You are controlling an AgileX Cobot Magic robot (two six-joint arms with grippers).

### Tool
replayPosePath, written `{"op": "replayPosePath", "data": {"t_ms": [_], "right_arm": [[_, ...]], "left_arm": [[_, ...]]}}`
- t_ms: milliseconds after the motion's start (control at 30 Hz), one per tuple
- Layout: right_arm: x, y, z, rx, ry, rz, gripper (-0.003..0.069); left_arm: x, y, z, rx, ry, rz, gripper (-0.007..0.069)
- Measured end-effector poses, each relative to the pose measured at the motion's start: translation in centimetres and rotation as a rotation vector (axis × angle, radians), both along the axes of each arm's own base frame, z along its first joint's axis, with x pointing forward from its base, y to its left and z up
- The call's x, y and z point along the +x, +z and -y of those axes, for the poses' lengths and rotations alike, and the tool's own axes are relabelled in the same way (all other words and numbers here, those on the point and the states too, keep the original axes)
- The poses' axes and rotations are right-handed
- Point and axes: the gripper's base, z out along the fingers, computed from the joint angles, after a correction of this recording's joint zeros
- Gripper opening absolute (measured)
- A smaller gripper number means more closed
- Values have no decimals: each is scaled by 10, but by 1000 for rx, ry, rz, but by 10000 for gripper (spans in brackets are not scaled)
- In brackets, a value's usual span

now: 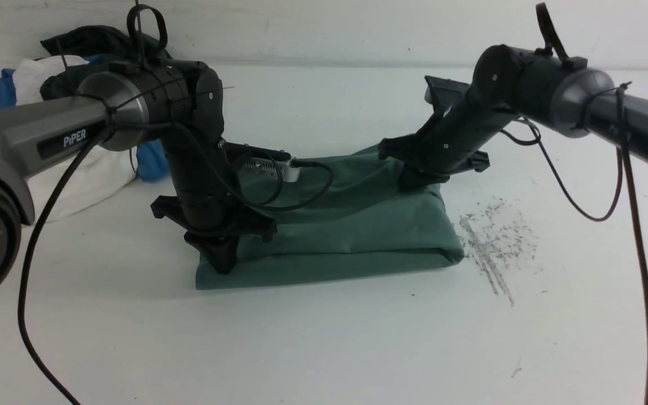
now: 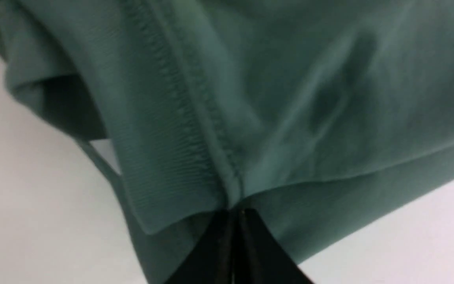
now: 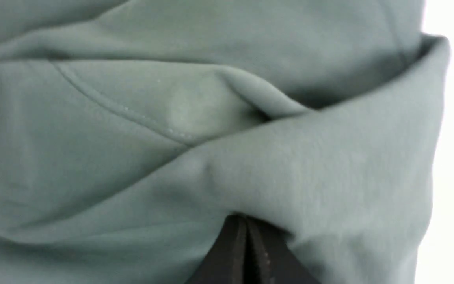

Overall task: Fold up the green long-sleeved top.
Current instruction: Use the right arm to drag the right edge of the fabric to the left and folds it over the left edge

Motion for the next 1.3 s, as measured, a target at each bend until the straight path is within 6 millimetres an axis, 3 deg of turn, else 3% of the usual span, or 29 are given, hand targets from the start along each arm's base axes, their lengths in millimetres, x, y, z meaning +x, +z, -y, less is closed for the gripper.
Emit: {"op": "replayPosePath", "data": {"t_ms": [167, 333, 533, 700, 800, 1033, 1167, 1300], "right_arm": [[-6, 7, -2, -10, 96, -53, -15], [-10, 13, -1, -40, 149, -98, -15], [-11, -8, 4, -118, 174, -168, -15], [-15, -10, 6, -125, 163, -188, -15], [-25, -7, 10, -142, 160, -211, -15], [-63, -21, 20, -192, 158, -337, -15], [-83, -12, 20, -229, 183, -354, -15], [-89, 18, 24, -238, 174, -286, -15]], "left_arm": [[0, 3, 1, -10, 32, 2, -4], [-1, 24, 3, -43, 45, 52, -4], [-4, 53, 3, -72, 74, 141, -4], [-11, 77, -2, -82, 80, 197, -4], [-18, 91, -5, -82, 77, 230, -4], [-36, 99, -12, -78, 93, 261, -4], [-45, 98, -16, -77, 96, 267, -4], [-47, 96, -16, -76, 87, 267, -4]]}}
